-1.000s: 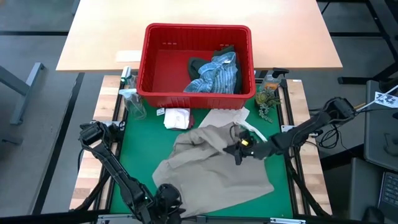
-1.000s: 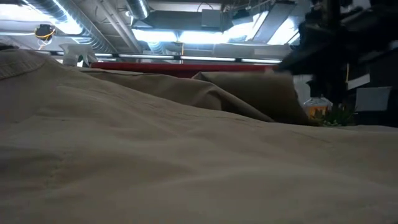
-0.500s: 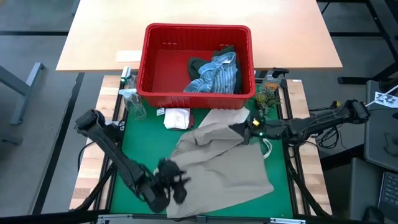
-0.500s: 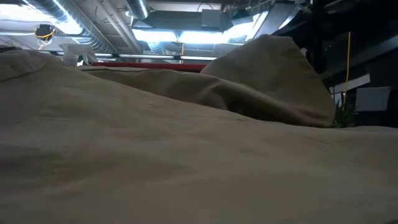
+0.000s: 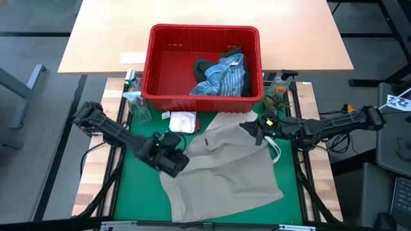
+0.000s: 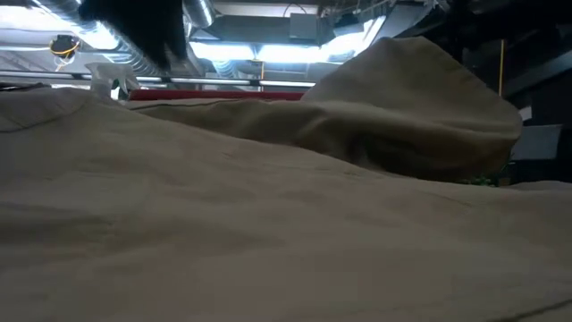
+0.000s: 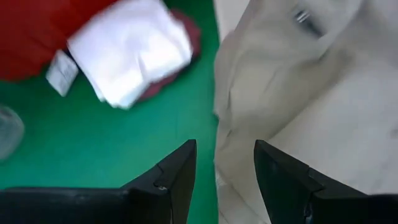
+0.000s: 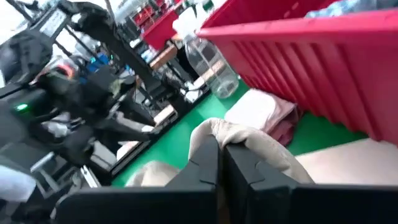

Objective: Fold Laundry from Bin
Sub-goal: Fold the gray shorts

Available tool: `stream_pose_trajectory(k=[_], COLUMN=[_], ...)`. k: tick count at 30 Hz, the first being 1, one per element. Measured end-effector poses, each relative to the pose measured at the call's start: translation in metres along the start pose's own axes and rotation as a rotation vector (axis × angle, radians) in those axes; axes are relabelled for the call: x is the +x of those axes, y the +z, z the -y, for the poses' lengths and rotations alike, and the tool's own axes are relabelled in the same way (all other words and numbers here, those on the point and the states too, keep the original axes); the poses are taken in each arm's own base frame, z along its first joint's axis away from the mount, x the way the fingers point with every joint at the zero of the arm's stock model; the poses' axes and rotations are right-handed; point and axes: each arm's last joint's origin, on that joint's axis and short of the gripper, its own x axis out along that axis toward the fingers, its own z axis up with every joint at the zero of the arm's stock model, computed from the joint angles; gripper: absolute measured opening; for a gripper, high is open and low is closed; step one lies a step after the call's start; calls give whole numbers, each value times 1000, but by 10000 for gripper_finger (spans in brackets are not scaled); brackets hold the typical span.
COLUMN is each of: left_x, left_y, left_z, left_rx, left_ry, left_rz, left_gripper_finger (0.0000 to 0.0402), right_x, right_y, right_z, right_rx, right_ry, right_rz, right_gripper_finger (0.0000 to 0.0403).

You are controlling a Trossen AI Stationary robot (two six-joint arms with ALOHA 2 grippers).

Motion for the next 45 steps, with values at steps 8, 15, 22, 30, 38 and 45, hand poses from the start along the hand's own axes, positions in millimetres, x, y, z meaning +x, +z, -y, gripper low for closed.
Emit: stream_pose_trajectory(k=[8,15,22,30,38,45], left_x=[74,113,131,135,108,66], left_y=[-14,-5,14,20,35,60], left_z=[-7,-18,-28,-32,-35,-44], left_rx=[-81,-108,-99,-90,-2,147], left_ry=[-126,-233,-288,-333,-251,-17], left_rz=[-116,-72,-54,-130,-185,-198], left_gripper_finger=[156,156,156,58,2,1], right_x=[0,0,0,0,0,0], right_y=[-4,-5,-6,-5,-5,3], right_z=[4,5,5,5,4,-2], right_rx=[-70,-103,-128,-157,-158,-197], right_ry=[-33,-41,-42,-38,-36,22], right_rz=[-45,-56,-58,-56,-52,25], right_gripper_finger=[5,5,5,5,5,5])
